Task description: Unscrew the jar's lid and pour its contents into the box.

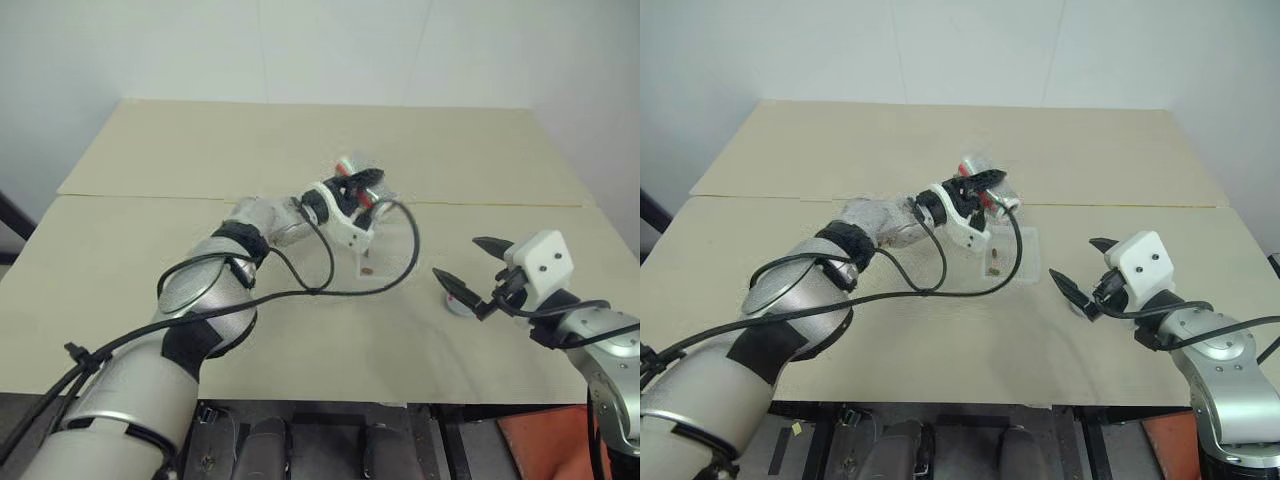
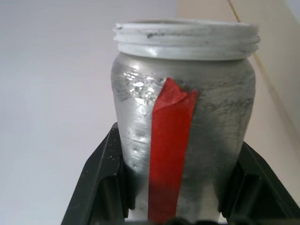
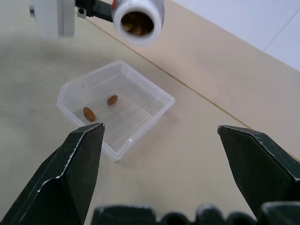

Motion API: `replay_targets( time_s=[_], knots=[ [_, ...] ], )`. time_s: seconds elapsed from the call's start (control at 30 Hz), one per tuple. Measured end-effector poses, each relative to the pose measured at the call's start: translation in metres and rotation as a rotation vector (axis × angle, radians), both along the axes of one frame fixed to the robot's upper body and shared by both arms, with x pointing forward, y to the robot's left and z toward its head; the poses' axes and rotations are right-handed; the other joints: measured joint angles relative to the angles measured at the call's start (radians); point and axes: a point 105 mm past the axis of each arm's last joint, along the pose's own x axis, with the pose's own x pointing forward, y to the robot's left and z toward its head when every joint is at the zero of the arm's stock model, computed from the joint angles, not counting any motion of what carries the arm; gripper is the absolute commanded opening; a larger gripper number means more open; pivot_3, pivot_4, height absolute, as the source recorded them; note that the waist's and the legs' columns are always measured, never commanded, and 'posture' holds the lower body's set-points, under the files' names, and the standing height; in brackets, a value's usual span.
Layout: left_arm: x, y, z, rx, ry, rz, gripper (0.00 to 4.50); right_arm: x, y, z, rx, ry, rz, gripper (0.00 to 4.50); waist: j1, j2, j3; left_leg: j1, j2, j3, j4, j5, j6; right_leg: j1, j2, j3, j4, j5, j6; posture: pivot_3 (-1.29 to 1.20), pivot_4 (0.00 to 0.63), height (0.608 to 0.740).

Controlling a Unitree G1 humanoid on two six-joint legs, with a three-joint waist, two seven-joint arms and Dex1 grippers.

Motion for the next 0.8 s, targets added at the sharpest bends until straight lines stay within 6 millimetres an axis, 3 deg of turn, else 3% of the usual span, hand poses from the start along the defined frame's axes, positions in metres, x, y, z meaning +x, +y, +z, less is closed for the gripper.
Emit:
replay_targets(
  time_s=[0.13, 0.27, 0.37, 0.47, 0.63, 0.8],
  knots=[
    [0.013, 0.027, 0.006, -0.414, 0.377, 0.073, 1.93, 0.001, 0.001, 0.001, 0.011, -0.006, 0.000, 4.47, -0.010, 0.000, 0.000, 0.000, 0.001, 0.000, 0.002, 0.000, 0.000, 0.000, 0.000, 0.000, 0.001, 0.000, 0.000, 0.00, 0.150, 0.740],
    [0.013, 0.057, 0.010, -0.780, 0.602, 0.050, 1.93, 0.001, 0.005, 0.002, 0.026, -0.006, 0.021, 4.47, -0.015, 0.001, -0.001, 0.001, 0.001, -0.001, 0.003, 0.000, 0.000, 0.002, 0.000, 0.000, 0.004, 0.000, 0.000, 0.00, 0.150, 0.740],
    [-0.004, 0.084, -0.011, -1.019, 0.720, 0.077, 1.93, 0.001, 0.009, -0.002, 0.026, 0.010, 0.045, 4.47, -0.024, 0.002, -0.001, 0.001, 0.002, -0.006, 0.004, 0.000, 0.001, 0.001, 0.000, 0.002, 0.007, 0.000, 0.000, 0.00, 0.150, 0.740],
    [-0.030, 0.099, -0.031, -1.198, 0.800, 0.134, 1.93, 0.004, 0.011, -0.006, 0.036, 0.023, 0.054, 4.47, -0.025, 0.001, -0.001, 0.000, 0.002, -0.007, 0.009, -0.002, 0.003, 0.002, 0.000, 0.002, 0.011, 0.000, 0.000, 0.00, 0.150, 0.740],
    [-0.063, 0.117, -0.019, -1.284, 0.673, 0.187, 1.93, 0.010, 0.019, -0.007, 0.044, 0.021, 0.093, 4.47, -0.009, 0.001, -0.001, 0.005, 0.001, -0.007, 0.011, -0.002, 0.003, 0.006, 0.000, 0.003, 0.011, 0.001, 0.000, 0.00, 0.150, 0.740],
    [-0.070, 0.124, -0.028, -1.325, 0.678, 0.250, 1.93, 0.016, 0.021, -0.009, 0.037, 0.019, 0.109, 4.47, -0.010, 0.001, -0.001, 0.019, 0.001, -0.005, 0.011, -0.002, 0.003, 0.019, 0.000, 0.003, 0.010, 0.001, 0.000, 0.00, 0.150, 0.740]
  ],
)
